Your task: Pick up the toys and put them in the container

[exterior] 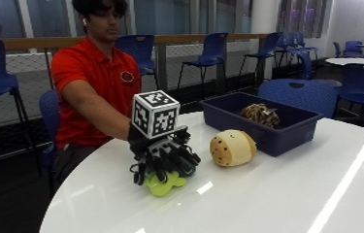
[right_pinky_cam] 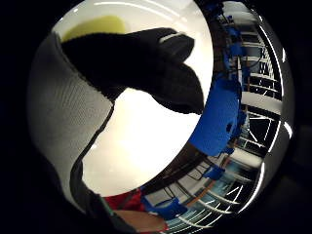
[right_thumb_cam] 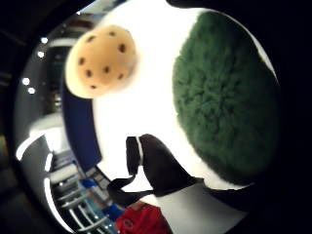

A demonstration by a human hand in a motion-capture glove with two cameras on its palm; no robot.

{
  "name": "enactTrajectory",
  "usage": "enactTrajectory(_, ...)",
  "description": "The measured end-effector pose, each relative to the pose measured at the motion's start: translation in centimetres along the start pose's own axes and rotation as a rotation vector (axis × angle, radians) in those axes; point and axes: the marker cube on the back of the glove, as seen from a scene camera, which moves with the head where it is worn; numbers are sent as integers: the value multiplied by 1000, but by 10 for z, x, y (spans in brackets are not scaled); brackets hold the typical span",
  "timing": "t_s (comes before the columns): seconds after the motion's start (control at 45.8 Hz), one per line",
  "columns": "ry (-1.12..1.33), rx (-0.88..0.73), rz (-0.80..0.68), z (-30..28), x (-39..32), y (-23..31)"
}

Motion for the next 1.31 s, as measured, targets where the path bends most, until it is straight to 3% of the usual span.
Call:
enactTrajectory(0.327,1,11,8,20,5,-7)
enactTrajectory(0.502,60,99,7,16,-3,-6)
enactTrajectory(0.633,162,155,-33,6,-13,-3)
enactTrajectory(0.807,34,200,-69,-36,-35,7)
enactTrajectory(1.004,-18,267,-167,-110,-103,21)
enactTrajectory(1.309,-70,376,-414,-198,-277,48)
